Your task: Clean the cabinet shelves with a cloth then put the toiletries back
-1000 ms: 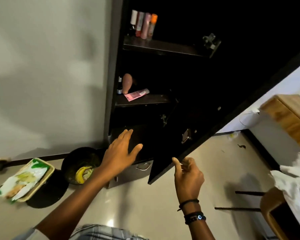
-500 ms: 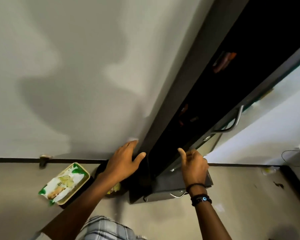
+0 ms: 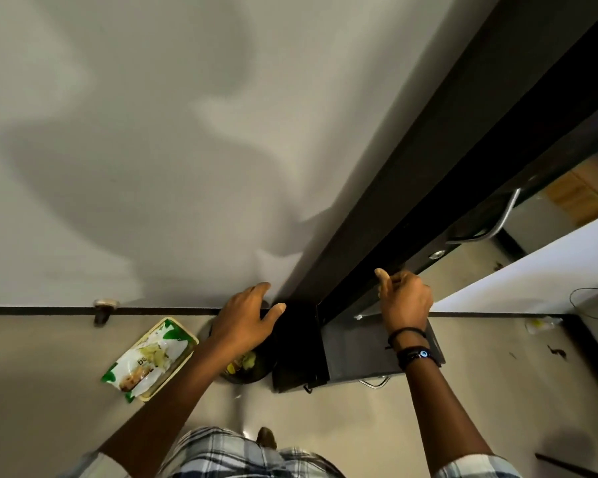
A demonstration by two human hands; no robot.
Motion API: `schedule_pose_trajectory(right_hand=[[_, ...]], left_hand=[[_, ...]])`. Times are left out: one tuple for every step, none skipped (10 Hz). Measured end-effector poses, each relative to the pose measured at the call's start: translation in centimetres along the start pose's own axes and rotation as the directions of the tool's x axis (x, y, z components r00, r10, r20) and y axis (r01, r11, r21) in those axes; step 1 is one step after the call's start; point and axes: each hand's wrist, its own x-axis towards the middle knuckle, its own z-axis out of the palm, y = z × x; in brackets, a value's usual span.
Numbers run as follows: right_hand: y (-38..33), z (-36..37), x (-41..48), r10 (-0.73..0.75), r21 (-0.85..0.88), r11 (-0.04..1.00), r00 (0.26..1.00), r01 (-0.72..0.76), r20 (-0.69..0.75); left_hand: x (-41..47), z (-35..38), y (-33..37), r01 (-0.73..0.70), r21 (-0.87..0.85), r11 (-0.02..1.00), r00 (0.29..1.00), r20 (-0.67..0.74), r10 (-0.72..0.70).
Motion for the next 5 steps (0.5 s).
schedule_pose_trajectory(right_hand=[[-0.3,0.7,0.7,-0.010,0.010,1.000,1.000,0.010,-0.002],[-0.4,1.5,1.7,-0.033,0.037,0.999,0.999,0.032,0.014],[-1.0,1.6,1.8,-0.047,0.050,0.998,0.998,0.046,0.039],[-1.5,2.7,-0.1,-0.144,0.056,0.989,0.984,0.139,0.101],[-2.5,5.4,-2.7,-0.252,0.046,0.967,0.924,0.249,0.287]], left_hand=[[0.1,-0.1,-0.8,0.038,0.011,0.999,0.999,0.015,-0.039],[0.2,-0.1,-1.5,0.046,0.032,0.998,0.999,0.019,-0.047],[0.4,-0.1,-2.3,0.068,0.043,0.997,0.998,0.018,-0.068],[0.7,0.0,-2.9,0.067,0.045,0.997,0.997,-0.031,-0.066],[1.0,0.8,-3.0,0.054,0.105,0.993,0.997,-0.053,-0.048]])
